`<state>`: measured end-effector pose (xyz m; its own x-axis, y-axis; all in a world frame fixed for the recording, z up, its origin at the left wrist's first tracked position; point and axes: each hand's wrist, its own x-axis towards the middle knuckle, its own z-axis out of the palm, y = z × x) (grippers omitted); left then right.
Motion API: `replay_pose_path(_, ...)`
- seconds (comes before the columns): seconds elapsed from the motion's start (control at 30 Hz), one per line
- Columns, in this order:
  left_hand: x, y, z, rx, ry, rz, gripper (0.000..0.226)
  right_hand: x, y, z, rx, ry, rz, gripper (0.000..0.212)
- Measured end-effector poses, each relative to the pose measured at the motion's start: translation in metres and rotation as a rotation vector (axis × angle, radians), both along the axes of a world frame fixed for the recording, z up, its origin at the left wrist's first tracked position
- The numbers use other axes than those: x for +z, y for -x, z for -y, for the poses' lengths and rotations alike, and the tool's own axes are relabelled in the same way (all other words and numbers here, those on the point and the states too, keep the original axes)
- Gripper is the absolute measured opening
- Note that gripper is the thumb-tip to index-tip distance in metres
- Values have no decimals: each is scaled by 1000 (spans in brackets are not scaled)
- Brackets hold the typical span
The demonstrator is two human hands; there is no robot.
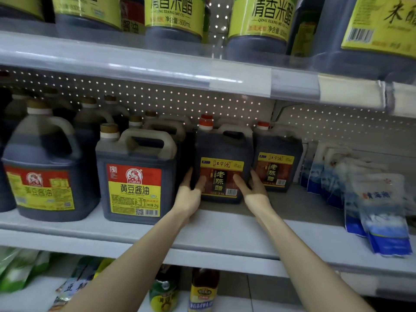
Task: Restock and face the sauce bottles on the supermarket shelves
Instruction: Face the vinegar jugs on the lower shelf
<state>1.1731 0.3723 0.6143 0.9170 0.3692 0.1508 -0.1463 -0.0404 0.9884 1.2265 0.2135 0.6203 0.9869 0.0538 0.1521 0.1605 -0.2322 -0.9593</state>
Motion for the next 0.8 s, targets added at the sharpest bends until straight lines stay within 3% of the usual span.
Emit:
replay_pose_path(0.43, 9, 142, -24, -238, -218, -94, 47, 5, 149, -21, -63, 52, 13, 52)
replay_pose_path(0.8, -83, 230, -62, -239, -144, -342, 40, -79, 239, -40, -13, 27, -241, 28)
